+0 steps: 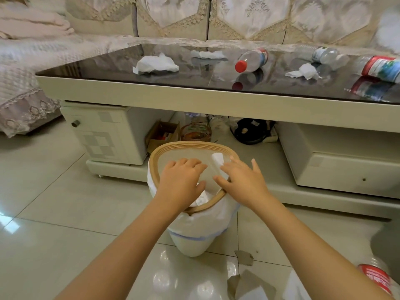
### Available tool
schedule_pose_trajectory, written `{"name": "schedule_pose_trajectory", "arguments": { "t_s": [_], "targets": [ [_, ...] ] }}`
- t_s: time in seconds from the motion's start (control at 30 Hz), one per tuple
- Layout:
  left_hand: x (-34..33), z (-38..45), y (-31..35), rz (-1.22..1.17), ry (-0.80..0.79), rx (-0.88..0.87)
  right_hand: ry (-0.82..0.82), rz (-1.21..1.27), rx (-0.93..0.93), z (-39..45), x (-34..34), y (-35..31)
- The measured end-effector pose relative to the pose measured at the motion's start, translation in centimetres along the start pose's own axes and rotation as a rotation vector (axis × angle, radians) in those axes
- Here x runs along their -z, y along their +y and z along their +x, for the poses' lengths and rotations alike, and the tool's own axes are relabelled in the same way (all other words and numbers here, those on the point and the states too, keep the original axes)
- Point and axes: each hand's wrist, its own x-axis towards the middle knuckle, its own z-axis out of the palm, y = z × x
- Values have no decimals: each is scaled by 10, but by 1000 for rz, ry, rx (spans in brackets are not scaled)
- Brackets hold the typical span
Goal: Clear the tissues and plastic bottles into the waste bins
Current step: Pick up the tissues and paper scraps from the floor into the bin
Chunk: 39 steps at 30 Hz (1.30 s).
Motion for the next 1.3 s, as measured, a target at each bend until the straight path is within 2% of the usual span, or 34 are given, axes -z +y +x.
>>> {"name": "schedule_pose_trajectory", "arguments": {
  "t_s": [0.1,0.27,0.47,0.67,0.8,0.87,1.0,1.07,1.3],
  "targets": [
    [-1,-7,8,3,21,-35,64,39,74,-25,-2,5],
    [-9,-20,33,-16,183,-120,267,19,96,-72,-3,25],
    [-23,-46,82,-76,202,-236,216,-93,-6,-145,-17,71],
    [-82,-87,125,-172,-98,-263,-14,-115,-169,-216,-64,107],
    [-112,-108,137,-220,-428,-182,-194,-81,-259,-246,-104,122],
    [-129,-116,139,-195,-571,-145,-248,-66,-278,-255,-118,128],
    [-160,-121,142,-139,-757,-123,-305,-45,-263,-263,-139,138],
    [-173,-118,142,-90,-826,-135,-321,-16,-246,-265,-148,141],
    [-196,-116,148,-94,-891,-73,-376,51,-198,-259,-163,135]
  ]
}}
